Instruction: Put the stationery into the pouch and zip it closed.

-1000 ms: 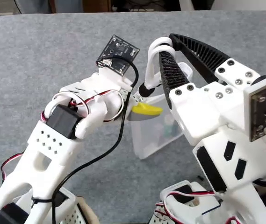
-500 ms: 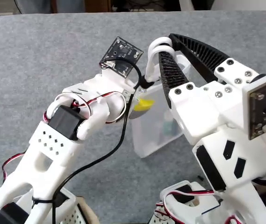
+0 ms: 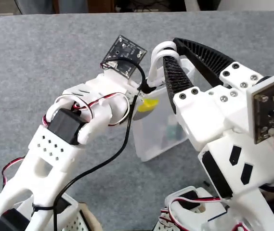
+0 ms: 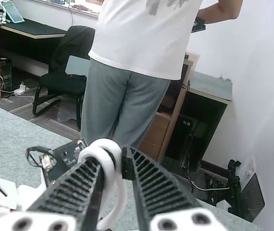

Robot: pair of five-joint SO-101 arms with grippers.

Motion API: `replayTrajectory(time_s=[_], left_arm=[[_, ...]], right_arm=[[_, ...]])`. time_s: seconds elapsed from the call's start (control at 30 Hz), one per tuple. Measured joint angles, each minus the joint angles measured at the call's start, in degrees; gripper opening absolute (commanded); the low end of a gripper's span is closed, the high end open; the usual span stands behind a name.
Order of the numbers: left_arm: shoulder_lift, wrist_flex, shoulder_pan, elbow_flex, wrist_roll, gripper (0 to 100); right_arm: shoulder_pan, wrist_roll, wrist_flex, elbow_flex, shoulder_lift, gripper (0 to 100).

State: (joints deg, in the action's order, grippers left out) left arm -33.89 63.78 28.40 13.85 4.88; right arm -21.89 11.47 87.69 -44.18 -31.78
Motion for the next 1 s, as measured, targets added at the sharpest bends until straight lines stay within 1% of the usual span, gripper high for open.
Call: replayTrajectory(time_s=[0.2, 0.43, 0.53, 0.7, 0.77, 0.87, 1.0], left_arm=[[0.0, 0.0, 0.0, -0.7, 0.0, 30], [0.0, 0.0, 0.0, -0.7, 0.0, 29], [0.0, 0.0, 0.0, -0.7, 0.0, 22], [0.0, 0.0, 0.0, -0.7, -0.2, 2], [0.0, 0.0, 0.0, -0.7, -0.3, 5], [0.0, 0.0, 0.0, -0.7, -0.2, 3], [-0.1, 0.0, 0.0, -0.7, -0.3, 3]], right_arm=[[-1.5, -0.2, 0.0, 0.0, 0.0, 1.2], [-1.6, -0.2, 0.0, 0.0, 0.0, 1.2], [-1.6, -0.2, 0.0, 0.0, 0.0, 1.2], [-1.6, -0.2, 0.0, 0.1, 0.0, 1.2], [-1.6, -0.2, 0.0, 0.1, 0.0, 1.2], [-1.6, -0.2, 0.0, 0.1, 0.1, 1.2], [-1.6, -0.2, 0.1, 0.1, 0.1, 1.2]])
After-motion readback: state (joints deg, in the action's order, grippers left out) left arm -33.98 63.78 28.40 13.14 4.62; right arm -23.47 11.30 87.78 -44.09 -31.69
